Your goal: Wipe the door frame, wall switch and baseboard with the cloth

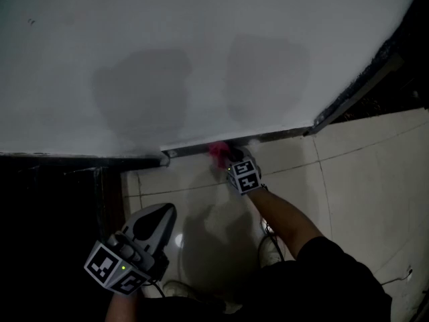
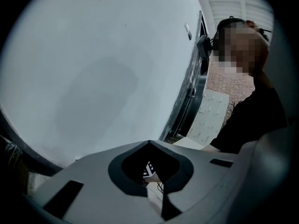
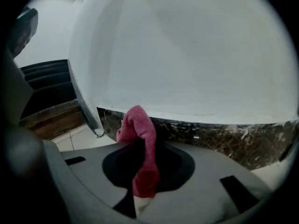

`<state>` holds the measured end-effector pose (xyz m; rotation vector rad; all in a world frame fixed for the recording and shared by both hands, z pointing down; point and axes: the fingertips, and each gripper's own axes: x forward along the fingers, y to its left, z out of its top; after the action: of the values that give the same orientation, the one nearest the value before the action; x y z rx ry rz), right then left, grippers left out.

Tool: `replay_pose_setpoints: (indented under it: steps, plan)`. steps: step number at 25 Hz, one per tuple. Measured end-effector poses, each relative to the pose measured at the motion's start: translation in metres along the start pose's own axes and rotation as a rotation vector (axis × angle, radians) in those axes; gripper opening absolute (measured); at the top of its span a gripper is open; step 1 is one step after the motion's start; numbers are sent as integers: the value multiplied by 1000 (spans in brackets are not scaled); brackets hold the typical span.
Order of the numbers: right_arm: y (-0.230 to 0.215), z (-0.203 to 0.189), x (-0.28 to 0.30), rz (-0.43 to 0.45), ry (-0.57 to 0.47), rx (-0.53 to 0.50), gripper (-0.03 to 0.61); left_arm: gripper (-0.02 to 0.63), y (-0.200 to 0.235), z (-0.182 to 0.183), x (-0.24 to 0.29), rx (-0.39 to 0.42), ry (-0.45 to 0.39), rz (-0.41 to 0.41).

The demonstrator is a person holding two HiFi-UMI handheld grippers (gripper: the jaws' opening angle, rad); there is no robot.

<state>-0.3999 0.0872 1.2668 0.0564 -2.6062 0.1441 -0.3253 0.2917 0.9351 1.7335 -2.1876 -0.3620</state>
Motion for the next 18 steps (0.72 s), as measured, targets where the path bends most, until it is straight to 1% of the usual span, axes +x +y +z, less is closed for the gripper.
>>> replay_pose_setpoints:
  steps: [3, 6, 9, 15, 18]
  plan:
    - [-23, -1, -12, -32, 0, -6, 60, 0, -6, -5, 8, -25, 20, -27]
    - [-43, -4, -21, -66, 4, -20, 60, 0, -9, -5, 16, -17, 17, -33]
    - [-63, -8, -29, -107, 3, -19, 60, 0, -16, -12, 22, -30, 44, -59]
    - [-104, -17, -48, -170, 7, 19, 60, 0, -26, -20, 39, -21, 65, -90]
    - [-125, -22, -58, -203, 9, 38, 60, 0, -24, -23, 47, -44, 65, -80]
